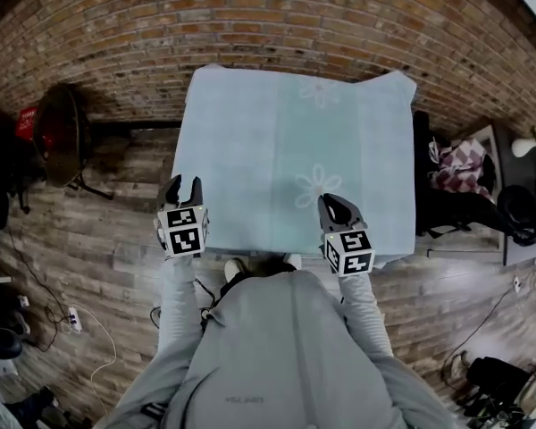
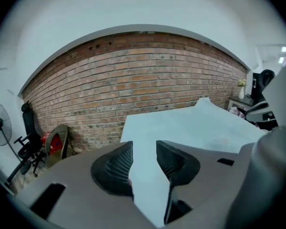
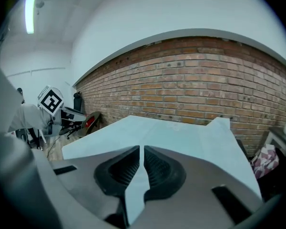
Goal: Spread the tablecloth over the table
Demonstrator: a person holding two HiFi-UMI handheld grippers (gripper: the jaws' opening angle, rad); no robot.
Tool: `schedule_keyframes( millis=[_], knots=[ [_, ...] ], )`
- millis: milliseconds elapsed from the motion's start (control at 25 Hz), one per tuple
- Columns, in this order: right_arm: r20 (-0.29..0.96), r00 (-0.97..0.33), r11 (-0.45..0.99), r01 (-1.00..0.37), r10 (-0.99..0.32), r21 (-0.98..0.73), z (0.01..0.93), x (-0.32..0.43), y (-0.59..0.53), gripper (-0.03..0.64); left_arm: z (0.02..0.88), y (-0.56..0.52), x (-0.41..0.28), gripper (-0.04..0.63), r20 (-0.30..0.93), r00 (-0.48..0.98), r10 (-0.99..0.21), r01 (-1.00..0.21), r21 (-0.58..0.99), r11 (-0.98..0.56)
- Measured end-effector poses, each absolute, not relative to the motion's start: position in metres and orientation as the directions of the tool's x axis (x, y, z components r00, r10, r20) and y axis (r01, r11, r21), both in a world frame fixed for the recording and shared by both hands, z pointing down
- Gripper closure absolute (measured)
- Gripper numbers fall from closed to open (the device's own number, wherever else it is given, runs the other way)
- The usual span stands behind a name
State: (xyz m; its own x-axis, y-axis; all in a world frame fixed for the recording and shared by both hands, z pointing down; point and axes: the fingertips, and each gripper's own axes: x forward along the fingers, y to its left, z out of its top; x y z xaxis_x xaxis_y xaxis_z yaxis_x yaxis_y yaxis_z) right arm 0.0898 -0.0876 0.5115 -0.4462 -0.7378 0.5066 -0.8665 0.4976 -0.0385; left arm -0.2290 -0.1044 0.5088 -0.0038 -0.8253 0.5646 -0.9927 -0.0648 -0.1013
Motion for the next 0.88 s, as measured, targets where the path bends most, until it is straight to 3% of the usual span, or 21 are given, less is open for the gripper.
schedule_keyframes(
  millis=[480,880],
  knots=[
    [0.384,-0.348,0.368,-0.93,-0.855,-0.022,0.458,0.248,-0.114,0.589,0.445,-0.141,-0.004,0.445,0.424,0.298,-0.855,-0.943,-0.006,-0.331],
    [0.339,-0.331,0.34,-0.94,-0.881,-0.035,0.442,0.297,-0.106,0.589,0.44,-0.116,0.06,0.524,0.399,0.408,-0.821,-0.907,0.074,-0.415]
  ],
)
